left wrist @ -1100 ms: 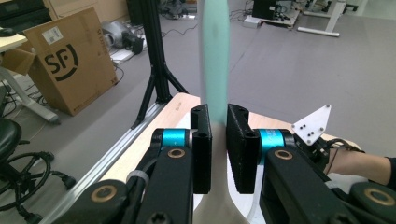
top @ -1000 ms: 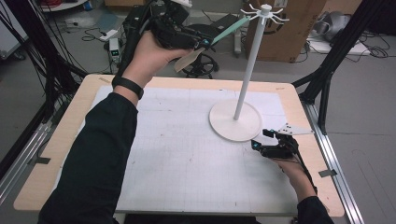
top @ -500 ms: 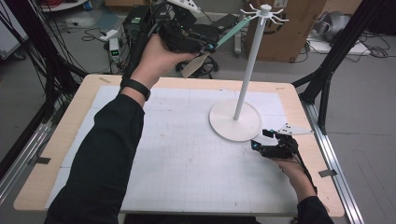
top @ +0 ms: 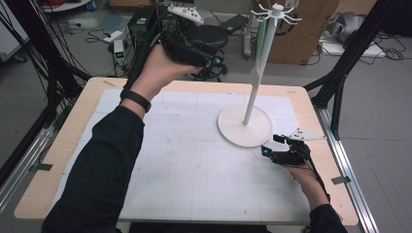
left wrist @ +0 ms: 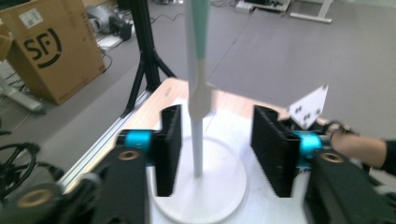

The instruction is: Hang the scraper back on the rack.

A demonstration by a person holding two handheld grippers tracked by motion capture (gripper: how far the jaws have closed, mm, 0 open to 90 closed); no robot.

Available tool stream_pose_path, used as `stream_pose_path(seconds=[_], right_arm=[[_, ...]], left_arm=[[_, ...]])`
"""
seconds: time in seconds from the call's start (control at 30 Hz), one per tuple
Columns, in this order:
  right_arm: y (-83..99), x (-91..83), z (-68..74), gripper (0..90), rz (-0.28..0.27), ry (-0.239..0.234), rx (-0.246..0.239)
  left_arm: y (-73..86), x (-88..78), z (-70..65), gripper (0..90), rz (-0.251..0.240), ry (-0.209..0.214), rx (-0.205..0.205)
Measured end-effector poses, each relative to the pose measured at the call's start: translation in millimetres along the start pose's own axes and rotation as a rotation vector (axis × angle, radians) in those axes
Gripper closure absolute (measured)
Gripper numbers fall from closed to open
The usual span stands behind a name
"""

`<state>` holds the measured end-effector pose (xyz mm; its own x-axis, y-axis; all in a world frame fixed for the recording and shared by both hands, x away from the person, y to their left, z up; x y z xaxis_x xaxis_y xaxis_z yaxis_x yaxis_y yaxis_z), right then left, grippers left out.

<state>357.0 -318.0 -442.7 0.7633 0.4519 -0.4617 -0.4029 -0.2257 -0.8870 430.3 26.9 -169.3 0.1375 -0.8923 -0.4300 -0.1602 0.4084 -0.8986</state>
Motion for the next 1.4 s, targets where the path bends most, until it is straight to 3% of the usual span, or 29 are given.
stream_pose_path(seconds=[0.1, 0.2, 0.27, 0.37, 0.53, 0.67, 0.9, 1.03, 1.23, 1.4], right_arm=[[0.5, 0.6, 0.2, 21.5, 0.005, 0.001, -0.002], [0.7, 1.0, 1.2, 21.6, 0.007, -0.001, -0.004], [1.0, 1.5, 1.6, 21.5, 0.01, -0.001, -0.01], [2.2, 1.9, 2.6, 21.5, 0.023, -0.002, -0.016], [3.2, 2.4, 5.6, 21.5, 0.038, -0.002, -0.032], [4.0, 3.1, 8.1, 21.4, 0.048, -0.009, -0.041], [5.1, 3.4, 9.1, 21.4, 0.06, -0.006, -0.043], [6.0, 3.9, 9.5, 21.4, 0.068, -0.005, -0.046], [6.4, 3.8, 9.1, 21.4, 0.07, -0.007, -0.051], [7.0, 4.7, 9.2, 21.4, 0.071, -0.011, -0.059]], left_arm=[[30.4, -9.9, -4.0, 38.5, 0.006, -0.022, 0.009], [65.9, -18.2, -8.9, 36.9, -0.008, 0.009, -0.01], [98.0, -24.5, -13.3, 36.1, -0.012, 0.037, -0.022], [142.3, -31.8, -18.9, 34.3, -0.013, 0.044, -0.041], [207.2, -45.4, -20.8, 32.6, -0.016, 0.009, -0.078], [244.8, -56.5, -23.8, 31.4, -0.021, -0.034, -0.073], [281.6, -71.0, -22.3, 29.7, -0.074, -0.062, -0.124], [289.7, -72.5, -19.8, 28.5, -0.083, -0.065, -0.141], [304.1, -70.8, -15.2, 28.5, -0.052, -0.092, -0.172], [305.7, -66.5, -15.0, 28.5, -0.038, -0.097, -0.178]])
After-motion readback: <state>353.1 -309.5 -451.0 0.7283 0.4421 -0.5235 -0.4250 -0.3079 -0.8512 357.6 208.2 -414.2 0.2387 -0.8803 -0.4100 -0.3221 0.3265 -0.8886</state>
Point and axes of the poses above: each handheld gripper's, and its own axes: x roughly forward along the jaws, y roughly out of its underside, z roughly to its left, the point moved 3 cm from there along x, roughly forward along the jaws, and after that the axes turned 13 degrees about y, right-handed, at the moved point
